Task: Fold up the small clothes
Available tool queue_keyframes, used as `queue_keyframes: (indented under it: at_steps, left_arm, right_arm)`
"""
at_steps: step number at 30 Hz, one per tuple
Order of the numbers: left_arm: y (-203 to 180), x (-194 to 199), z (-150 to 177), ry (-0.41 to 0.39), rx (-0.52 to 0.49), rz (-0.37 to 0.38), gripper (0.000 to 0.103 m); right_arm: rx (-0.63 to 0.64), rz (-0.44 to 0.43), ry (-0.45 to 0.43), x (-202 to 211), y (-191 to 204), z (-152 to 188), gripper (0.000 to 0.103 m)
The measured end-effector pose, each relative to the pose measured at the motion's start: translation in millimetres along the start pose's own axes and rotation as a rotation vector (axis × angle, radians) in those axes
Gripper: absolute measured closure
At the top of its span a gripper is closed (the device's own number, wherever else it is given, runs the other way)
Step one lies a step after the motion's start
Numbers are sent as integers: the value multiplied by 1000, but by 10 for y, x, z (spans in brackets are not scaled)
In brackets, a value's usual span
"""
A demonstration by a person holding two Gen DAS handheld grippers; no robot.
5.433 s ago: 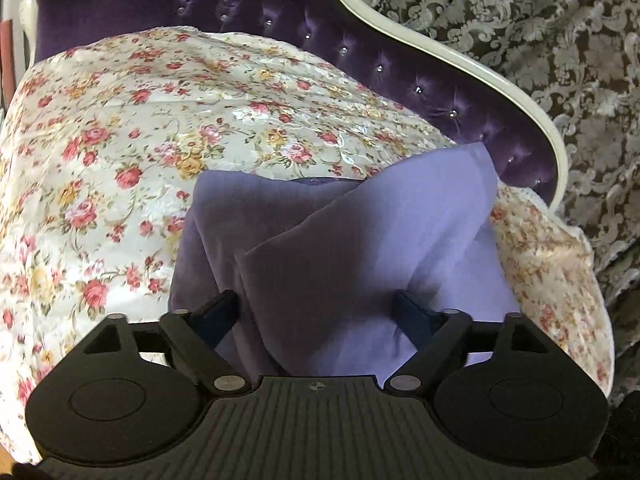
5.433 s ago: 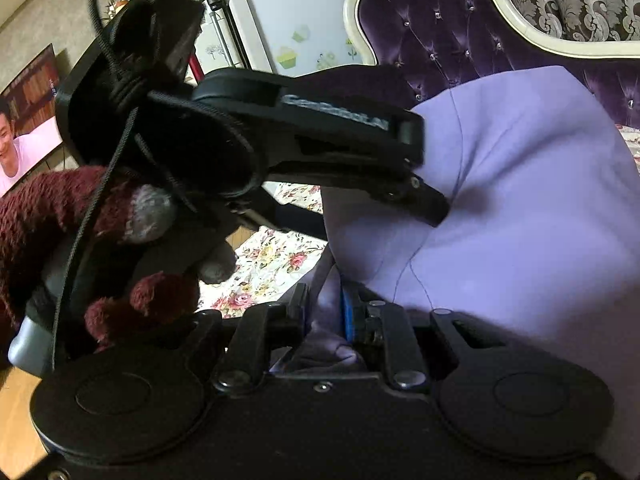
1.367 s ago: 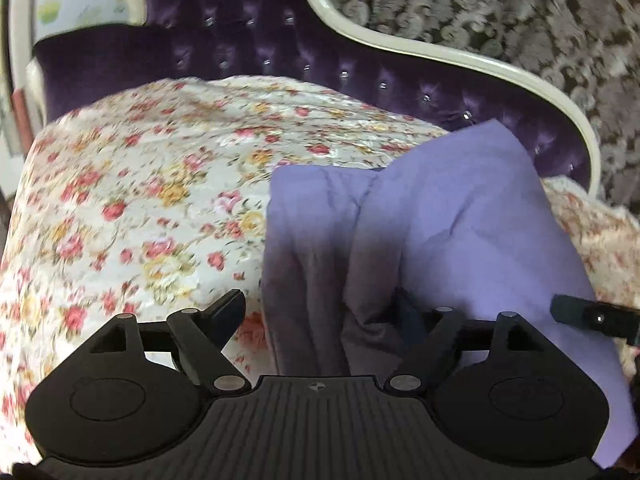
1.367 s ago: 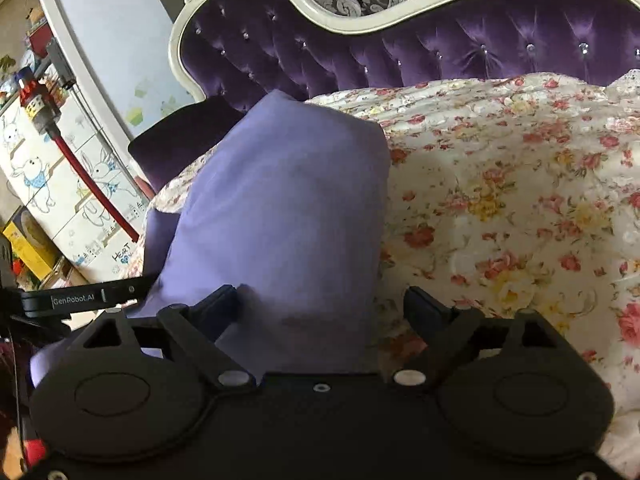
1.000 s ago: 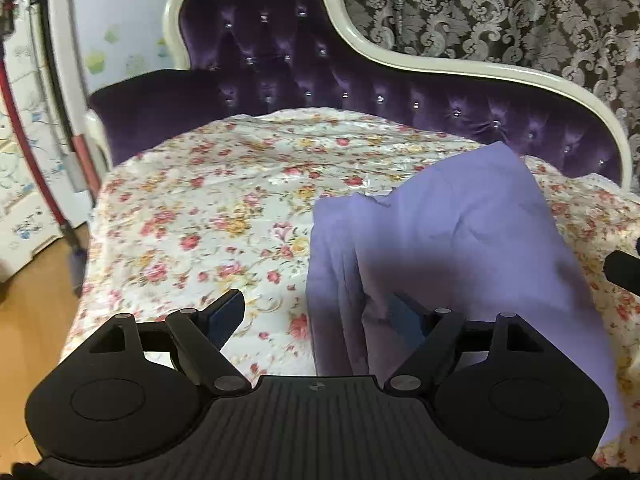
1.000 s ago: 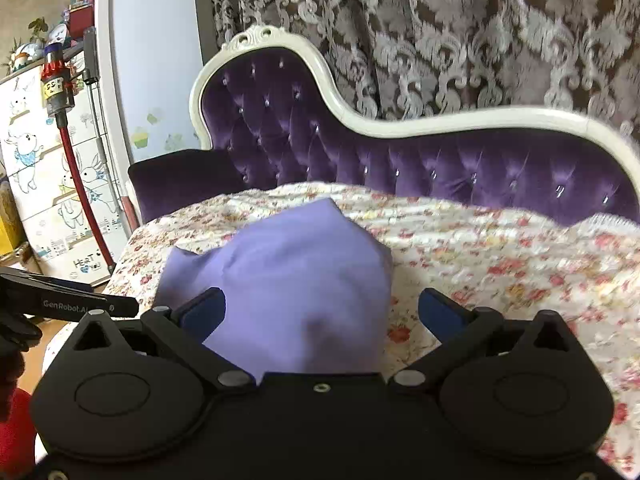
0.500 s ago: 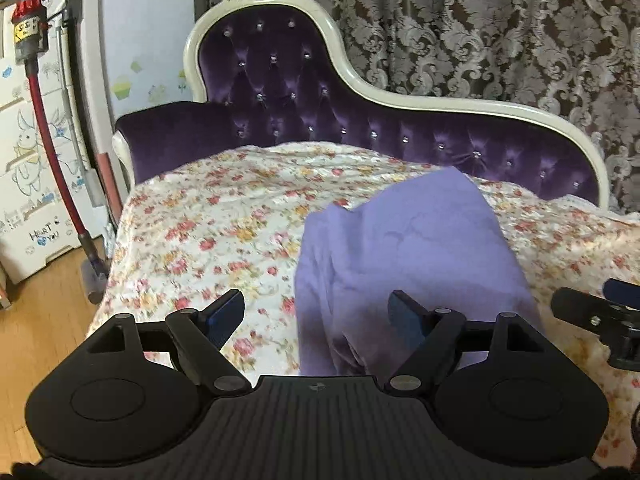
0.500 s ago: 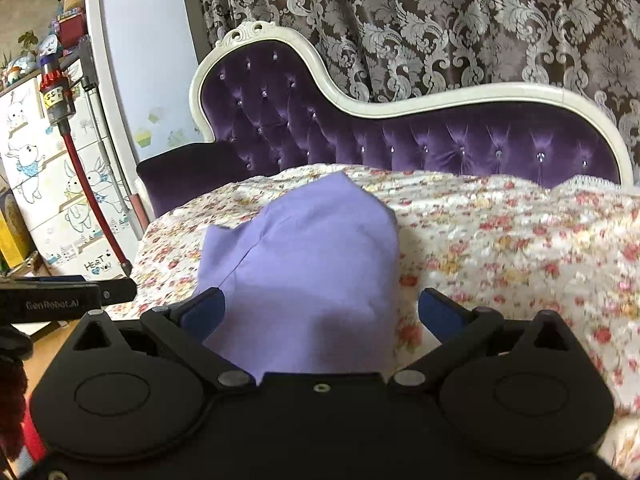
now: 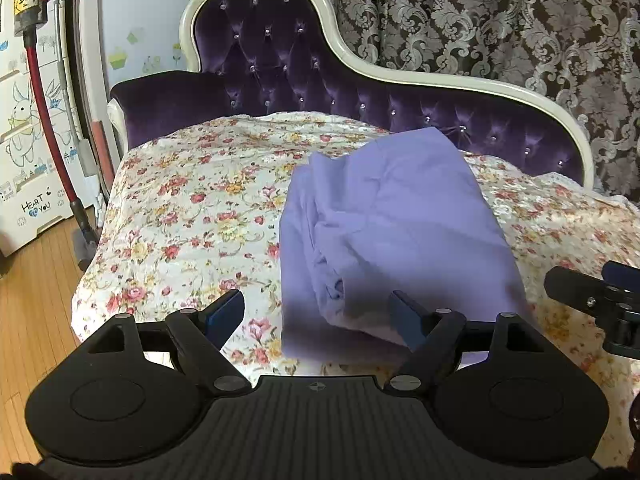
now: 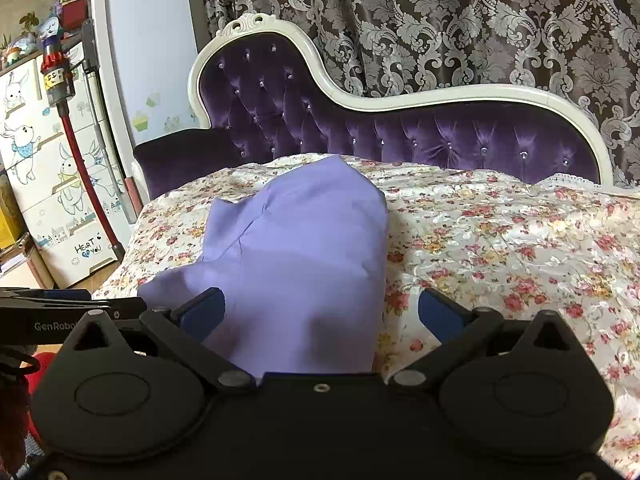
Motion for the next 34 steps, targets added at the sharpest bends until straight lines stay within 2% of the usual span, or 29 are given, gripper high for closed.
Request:
queue_keyframes:
  at_steps: [18, 34]
  left_arm:
    - [-50, 121, 196, 3, -12, 16, 25]
    - [12, 81, 225, 8, -2, 25, 25]
  right_arm:
    - [-5, 11, -3, 106, -14, 123, 1]
    - [-26, 7, 48, -9, -4, 204, 1]
Point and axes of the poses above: each gripper's, at about its wrist camera, not at the fingertips, and x roughly against the way its jaws point, y to its left, z to its underside, the point moved 6 cm from there along -x, roughly the way its jaws point, and after that the axes turned 4 degrees about y, right-handed, at the moved point
